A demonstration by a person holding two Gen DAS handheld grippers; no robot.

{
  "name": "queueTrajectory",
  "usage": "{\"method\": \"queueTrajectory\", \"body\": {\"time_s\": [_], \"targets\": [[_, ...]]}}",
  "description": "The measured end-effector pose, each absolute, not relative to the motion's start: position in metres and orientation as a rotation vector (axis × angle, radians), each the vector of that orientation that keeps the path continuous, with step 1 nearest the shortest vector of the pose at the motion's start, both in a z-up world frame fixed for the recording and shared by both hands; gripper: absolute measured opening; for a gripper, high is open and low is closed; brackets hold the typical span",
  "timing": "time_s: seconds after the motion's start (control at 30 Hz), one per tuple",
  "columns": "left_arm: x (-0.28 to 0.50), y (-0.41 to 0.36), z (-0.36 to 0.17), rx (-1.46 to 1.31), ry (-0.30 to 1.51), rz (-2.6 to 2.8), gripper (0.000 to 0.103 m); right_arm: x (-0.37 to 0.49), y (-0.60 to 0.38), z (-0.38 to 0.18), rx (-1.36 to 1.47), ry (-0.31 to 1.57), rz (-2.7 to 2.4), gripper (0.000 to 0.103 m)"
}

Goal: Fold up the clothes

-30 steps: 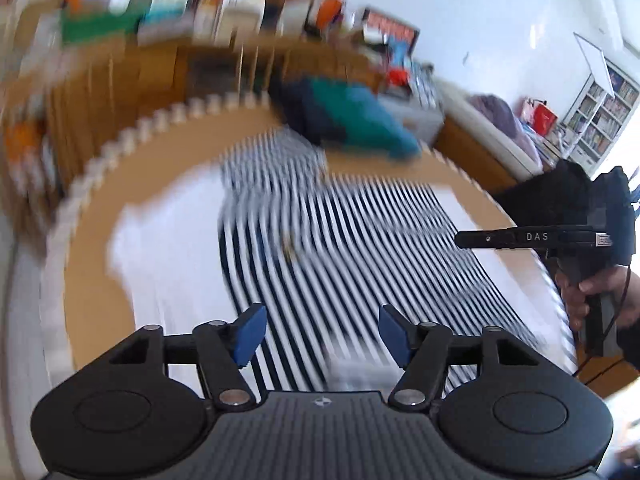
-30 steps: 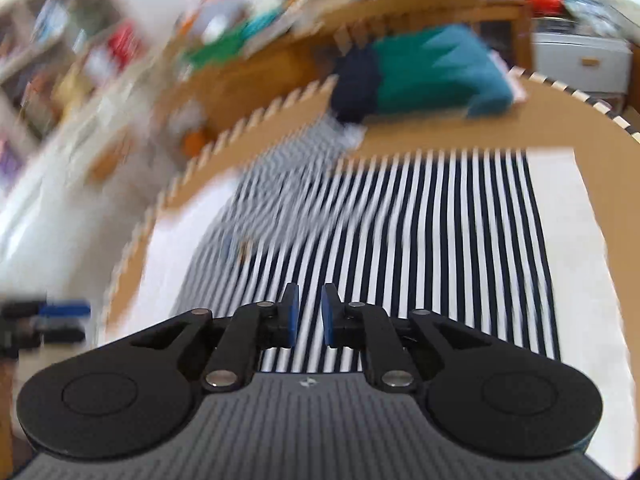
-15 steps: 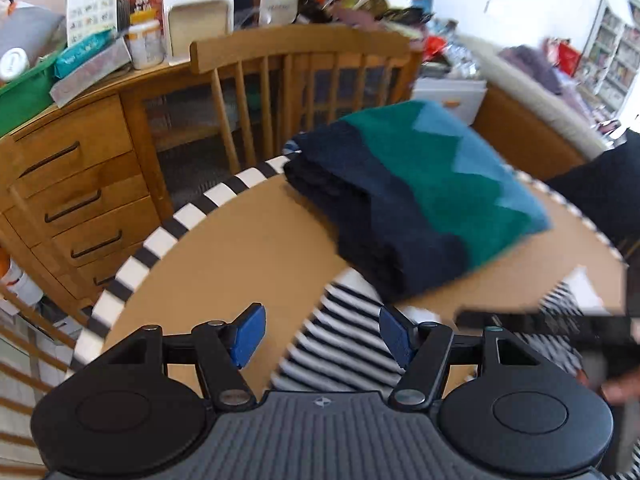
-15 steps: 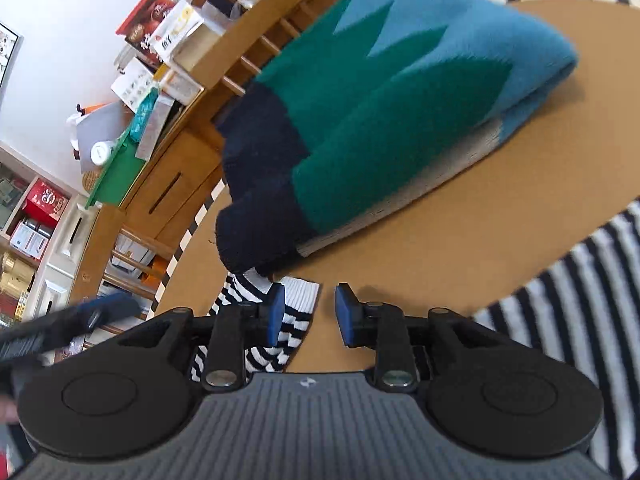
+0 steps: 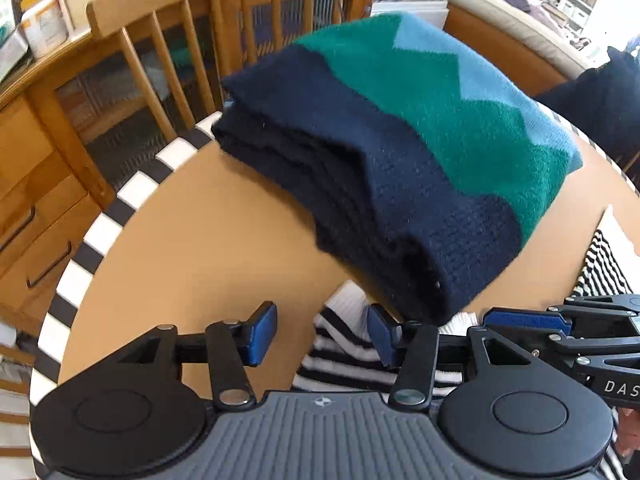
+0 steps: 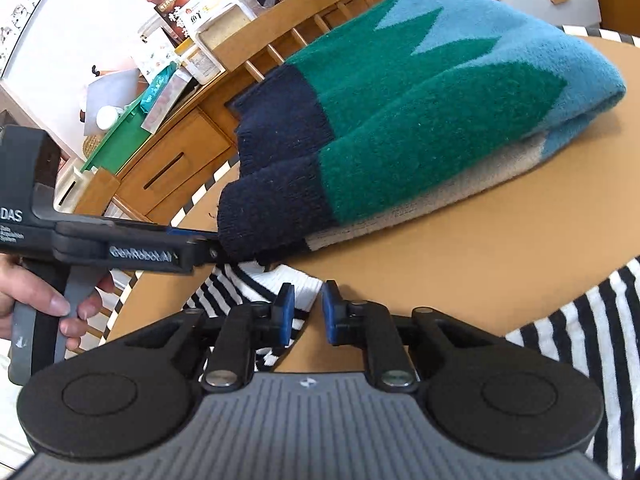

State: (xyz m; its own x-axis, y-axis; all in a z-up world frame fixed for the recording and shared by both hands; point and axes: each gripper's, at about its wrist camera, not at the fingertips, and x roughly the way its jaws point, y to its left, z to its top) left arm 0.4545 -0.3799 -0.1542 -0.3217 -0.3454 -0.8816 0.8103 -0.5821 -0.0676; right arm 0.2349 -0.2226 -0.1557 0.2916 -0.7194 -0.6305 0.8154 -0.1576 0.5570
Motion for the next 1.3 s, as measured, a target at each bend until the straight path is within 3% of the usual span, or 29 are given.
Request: {"method": "queueTrajectory", "body": {"time_s": [0.1,0.17,0.23,0.57,0.8,1.07,1.17,1.3], "targets": [[0.457,-0.381,-0.157,1.081,0.695,-1.966,0.041,0.237,-0.228,-0.156,1.073,0.123,-1.36,0.01],[0.455,-0.377,-0.157,1.08,0.678,-1.978,0.018,0.238,-0.23,-0.157,1.068,0.13,-1.368,0.001],[0.454,-0.372,-0.158,1.066,0.675,-1.982,0.008,0.239,-0.231,-0.157,1.067,0.138,-1.369,0.001],[0.504,-0.334,-0.111,0.773,0.8,-1.873,0.007,0.243,-0.224,-0.107,0.912,0.133,-1.293,0.0],[0.552,-0.219,-0.066,0.444,0.986,-1.827,0.008,0.261,-0.162,-0.056,0.692,0.253,-1.108,0.0],[0.556,-0.079,-0.133,0.355,1.188,-1.63,0.011,0.306,-0.107,-0.094,0.645,0.62,-0.969,0.0],[0.546,-0.057,-0.141,0.34,1.184,-1.625,0.024,0.296,-0.101,-0.086,0.708,0.536,-1.018,0.008],[0.542,-0.044,-0.131,0.358,1.043,-1.626,0.026,0.274,-0.121,-0.086,0.862,0.381,-1.155,0.011]]}}
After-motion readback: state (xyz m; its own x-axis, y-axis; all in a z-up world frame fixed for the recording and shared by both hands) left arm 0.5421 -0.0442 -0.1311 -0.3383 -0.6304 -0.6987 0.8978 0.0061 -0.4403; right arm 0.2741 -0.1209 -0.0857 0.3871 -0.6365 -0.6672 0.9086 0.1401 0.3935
